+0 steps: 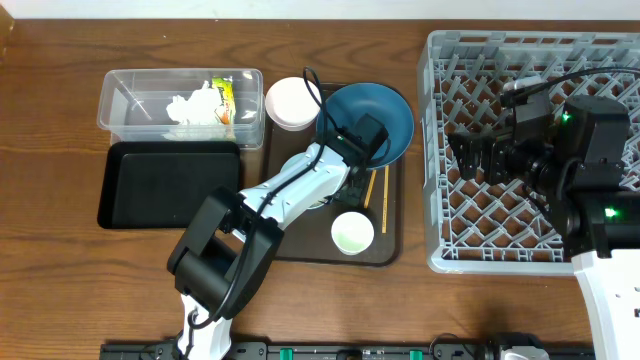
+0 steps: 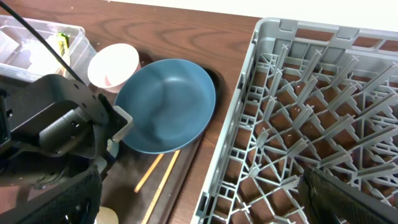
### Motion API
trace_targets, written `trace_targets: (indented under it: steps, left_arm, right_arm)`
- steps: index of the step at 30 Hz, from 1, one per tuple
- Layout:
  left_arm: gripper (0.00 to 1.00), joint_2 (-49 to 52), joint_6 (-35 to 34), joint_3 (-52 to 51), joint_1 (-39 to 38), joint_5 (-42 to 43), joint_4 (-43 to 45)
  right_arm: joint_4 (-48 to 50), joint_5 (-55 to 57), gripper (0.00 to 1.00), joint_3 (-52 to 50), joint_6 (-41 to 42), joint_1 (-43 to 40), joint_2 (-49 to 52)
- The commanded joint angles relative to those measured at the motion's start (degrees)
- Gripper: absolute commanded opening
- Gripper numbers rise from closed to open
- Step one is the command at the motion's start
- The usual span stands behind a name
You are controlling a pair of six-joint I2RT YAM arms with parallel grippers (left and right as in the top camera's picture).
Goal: Sort waste into correct bins and load items into the dishwasher rack
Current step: 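Move the left gripper to the light-blue rice bowl and grasp its rim, then lift the rice bowl over the black tray and tip the rice out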
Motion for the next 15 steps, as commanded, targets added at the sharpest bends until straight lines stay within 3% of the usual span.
trace_targets:
  steps: [1, 8, 15]
  left_arm:
    - [0.06, -0.96, 0.09, -0.15, 0.09, -0.59, -0.48]
    - [0.06, -8.44, 0.15, 1.44, 2.6, -0.46, -4.52]
    - [0.06, -20.9, 3.06, 1.46, 13.53, 7.1, -9.84]
  right_arm:
    - [0.13, -0.63, 0.99, 1.09, 0.76, -0.17, 0.04]
    - [0.13, -0.63, 0.99, 1.09, 0.74, -0.17, 0.04]
    - [-0.07, -0.63, 0.99, 1.09, 0.74, -0.17, 0.04]
